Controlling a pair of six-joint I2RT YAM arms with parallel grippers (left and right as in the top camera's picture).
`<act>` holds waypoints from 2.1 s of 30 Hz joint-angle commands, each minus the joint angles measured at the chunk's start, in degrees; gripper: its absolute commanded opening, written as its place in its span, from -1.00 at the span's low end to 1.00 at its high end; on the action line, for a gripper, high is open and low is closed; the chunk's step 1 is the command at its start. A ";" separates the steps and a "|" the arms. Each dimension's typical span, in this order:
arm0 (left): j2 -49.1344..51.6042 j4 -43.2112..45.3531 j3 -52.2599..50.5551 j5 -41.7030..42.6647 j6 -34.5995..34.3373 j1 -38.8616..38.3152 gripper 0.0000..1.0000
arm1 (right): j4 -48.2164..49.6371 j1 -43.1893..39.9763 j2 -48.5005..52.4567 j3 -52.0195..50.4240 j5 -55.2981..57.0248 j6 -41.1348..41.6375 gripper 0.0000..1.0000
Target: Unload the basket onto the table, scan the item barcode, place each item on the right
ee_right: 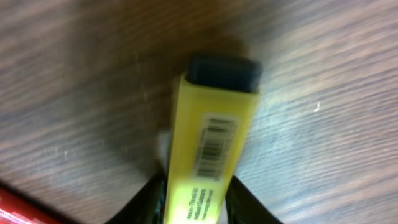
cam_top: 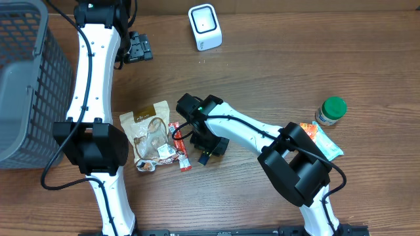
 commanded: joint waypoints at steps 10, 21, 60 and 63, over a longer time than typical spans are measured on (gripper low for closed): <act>-0.46 0.07 0.07 -0.74 1.27 0.13 1.00 | -1.09 -9.07 -1.88 -0.26 13.33 -27.43 -0.48; -0.46 0.04 0.07 -0.74 1.27 0.13 0.99 | -6.23 -21.33 -1.90 8.87 -3.85 -37.42 -0.11; -0.46 0.07 0.07 -0.74 1.27 0.13 0.99 | 0.72 -22.58 -1.90 4.00 -10.51 -33.31 -0.17; -0.46 0.07 0.07 -0.76 1.27 0.13 1.00 | -1.49 -22.60 -1.90 4.98 -8.76 -33.24 -0.15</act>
